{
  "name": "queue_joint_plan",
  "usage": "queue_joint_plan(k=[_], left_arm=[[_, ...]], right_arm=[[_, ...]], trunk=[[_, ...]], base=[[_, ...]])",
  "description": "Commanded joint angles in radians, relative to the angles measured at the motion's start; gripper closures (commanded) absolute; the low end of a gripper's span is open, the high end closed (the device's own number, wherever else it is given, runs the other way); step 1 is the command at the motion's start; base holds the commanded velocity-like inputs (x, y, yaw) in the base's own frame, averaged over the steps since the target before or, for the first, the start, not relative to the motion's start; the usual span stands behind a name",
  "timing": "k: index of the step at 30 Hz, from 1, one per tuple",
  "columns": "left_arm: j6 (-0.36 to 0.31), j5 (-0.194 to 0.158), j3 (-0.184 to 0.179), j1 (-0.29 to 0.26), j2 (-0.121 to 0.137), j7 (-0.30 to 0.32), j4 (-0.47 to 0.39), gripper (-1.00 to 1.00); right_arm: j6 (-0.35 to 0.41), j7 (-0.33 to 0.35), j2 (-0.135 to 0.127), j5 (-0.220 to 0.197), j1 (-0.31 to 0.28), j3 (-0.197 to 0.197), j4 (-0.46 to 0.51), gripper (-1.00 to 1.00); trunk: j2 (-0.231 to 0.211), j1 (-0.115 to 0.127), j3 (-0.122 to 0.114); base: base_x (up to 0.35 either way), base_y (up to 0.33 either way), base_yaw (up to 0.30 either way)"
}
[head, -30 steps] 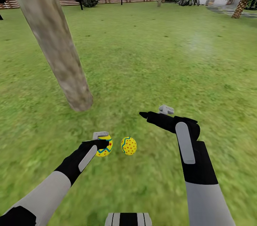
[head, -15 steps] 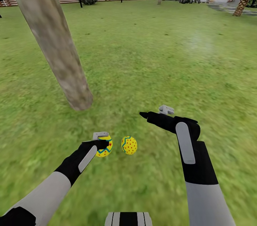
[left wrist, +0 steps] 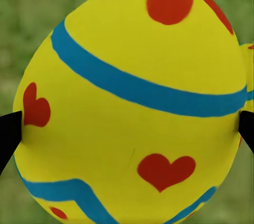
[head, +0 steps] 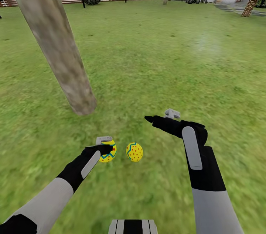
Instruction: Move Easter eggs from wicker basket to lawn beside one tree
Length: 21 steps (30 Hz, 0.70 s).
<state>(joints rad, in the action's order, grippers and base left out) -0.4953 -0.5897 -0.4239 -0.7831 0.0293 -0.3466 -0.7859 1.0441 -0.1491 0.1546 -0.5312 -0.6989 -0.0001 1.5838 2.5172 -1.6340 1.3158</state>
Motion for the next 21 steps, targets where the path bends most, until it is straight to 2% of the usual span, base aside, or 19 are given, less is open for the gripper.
queue_joint_plan(k=[1,21], left_arm=[[0.002,-0.01,-0.006,-0.001,0.001,-0.009,-0.001,1.0],[0.027,-0.009,-0.009,-0.001,0.001,-0.009,0.004,1.0]], right_arm=[[0.003,-0.01,0.0,-0.01,-0.001,0.001,0.001,-1.0],[0.003,-0.01,0.001,-0.01,0.0,0.003,0.001,-1.0]], trunk=[[0.001,0.0,0.005],[0.005,-0.009,0.082]], base=[[0.0,0.0,0.0],[0.0,0.0,0.0]])
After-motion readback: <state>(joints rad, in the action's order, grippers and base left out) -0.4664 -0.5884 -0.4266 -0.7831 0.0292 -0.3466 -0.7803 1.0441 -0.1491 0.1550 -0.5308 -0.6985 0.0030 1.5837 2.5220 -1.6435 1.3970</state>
